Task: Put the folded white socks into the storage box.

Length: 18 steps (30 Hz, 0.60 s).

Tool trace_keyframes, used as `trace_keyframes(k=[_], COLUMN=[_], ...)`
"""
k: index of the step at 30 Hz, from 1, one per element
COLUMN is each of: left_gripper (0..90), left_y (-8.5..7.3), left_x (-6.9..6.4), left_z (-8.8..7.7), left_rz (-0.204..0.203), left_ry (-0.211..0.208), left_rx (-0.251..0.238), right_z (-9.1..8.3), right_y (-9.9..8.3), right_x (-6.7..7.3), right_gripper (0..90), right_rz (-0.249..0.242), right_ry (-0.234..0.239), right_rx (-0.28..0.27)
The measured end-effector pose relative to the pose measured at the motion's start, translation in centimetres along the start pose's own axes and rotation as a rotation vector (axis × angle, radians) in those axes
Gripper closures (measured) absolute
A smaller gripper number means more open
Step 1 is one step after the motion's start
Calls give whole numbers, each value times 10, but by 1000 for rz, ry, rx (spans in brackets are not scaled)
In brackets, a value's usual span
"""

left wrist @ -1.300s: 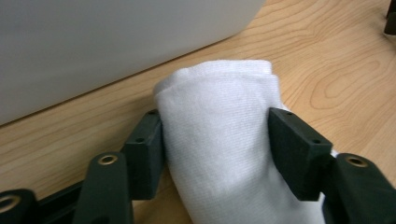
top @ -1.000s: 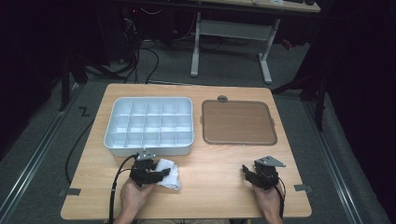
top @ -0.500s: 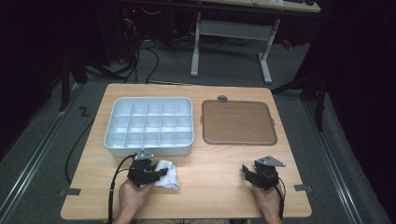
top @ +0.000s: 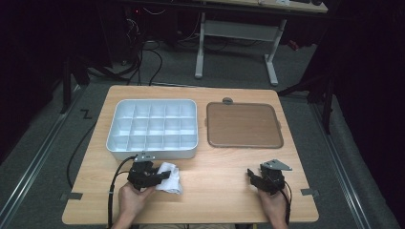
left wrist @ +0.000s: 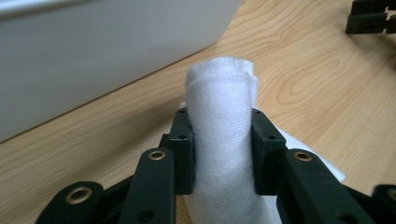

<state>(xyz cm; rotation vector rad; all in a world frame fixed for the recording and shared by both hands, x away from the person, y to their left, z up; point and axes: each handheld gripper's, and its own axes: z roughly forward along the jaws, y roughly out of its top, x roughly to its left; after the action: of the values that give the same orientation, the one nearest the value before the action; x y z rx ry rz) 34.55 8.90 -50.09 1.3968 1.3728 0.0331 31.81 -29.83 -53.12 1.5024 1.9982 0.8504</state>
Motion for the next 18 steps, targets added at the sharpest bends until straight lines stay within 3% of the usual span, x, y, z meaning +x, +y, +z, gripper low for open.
trace_keyframes(k=[13, 18], left_gripper=[674, 674], left_y=[20, 28], left_x=[-2, -2], left_z=[-17, -21], left_rz=[-41, -38], left_ry=[-30, -39], left_rx=[-35, -48], right_z=[0, 0], right_y=[0, 0], right_x=[0, 0], right_gripper=[408, 407], right_rz=[-3, -4], right_ry=[3, 3], right_rx=[0, 1])
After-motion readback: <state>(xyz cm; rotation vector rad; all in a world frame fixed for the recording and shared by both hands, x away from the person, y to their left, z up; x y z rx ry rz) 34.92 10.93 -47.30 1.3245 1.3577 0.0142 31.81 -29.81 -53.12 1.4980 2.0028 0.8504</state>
